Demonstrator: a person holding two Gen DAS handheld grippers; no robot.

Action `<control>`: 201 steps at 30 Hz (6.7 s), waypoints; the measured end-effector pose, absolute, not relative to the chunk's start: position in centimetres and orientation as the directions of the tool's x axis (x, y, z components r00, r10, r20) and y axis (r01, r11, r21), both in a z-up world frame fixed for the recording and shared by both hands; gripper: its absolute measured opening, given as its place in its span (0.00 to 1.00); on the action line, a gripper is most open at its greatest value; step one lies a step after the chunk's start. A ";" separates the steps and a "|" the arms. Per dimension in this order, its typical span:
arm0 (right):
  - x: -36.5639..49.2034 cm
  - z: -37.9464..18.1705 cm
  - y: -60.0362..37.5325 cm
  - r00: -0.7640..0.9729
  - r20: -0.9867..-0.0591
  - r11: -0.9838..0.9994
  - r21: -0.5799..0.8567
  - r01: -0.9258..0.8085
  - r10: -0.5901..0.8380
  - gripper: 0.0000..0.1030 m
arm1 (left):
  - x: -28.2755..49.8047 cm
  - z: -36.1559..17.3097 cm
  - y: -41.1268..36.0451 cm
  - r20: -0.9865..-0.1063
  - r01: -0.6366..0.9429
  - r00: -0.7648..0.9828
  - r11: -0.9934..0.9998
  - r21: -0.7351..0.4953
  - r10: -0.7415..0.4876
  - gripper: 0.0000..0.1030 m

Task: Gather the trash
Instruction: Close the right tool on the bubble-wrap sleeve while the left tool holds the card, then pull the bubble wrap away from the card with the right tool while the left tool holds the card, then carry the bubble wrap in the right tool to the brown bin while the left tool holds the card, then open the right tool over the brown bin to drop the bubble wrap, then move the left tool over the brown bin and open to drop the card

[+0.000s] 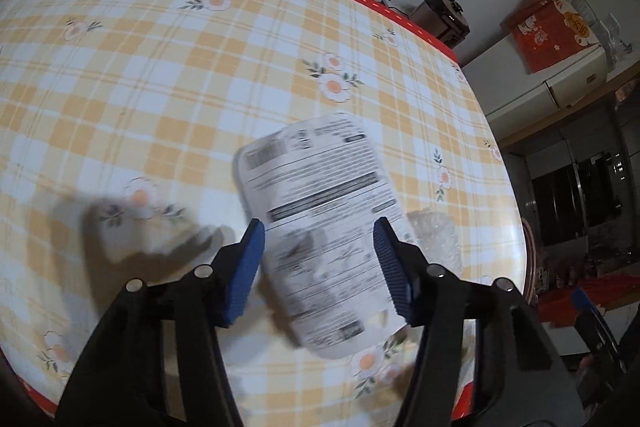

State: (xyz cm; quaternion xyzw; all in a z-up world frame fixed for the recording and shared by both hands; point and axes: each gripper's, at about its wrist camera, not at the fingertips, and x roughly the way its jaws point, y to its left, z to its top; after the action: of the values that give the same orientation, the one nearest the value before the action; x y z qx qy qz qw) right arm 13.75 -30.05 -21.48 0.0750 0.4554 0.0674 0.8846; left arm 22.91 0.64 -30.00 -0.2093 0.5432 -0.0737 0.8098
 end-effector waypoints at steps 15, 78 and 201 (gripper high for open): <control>17.4 -29.0 -21.0 0.411 -0.896 0.959 0.052 -0.278 0.167 0.95 | 19.8 -33.5 5.1 -0.789 -0.142 0.372 0.810 -0.569 -0.489 0.63; 17.3 -31.0 -22.4 0.338 -0.893 0.944 0.223 -0.244 0.298 0.34 | 21.0 -29.7 3.5 -0.619 -0.077 0.559 0.709 -0.701 -0.552 0.13; -3.4 -7.9 -66.8 0.844 -0.502 0.937 0.163 0.308 -0.190 0.95 | 11.6 -7.2 -36.3 -0.517 0.516 0.682 0.841 -0.163 -0.518 0.94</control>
State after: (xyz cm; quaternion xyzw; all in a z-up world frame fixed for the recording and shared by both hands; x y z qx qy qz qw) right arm -3.43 -66.83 -7.86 0.1193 0.2470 -0.1307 0.9527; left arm 11.64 -36.29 -7.21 -0.0022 0.2825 -0.2819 0.9169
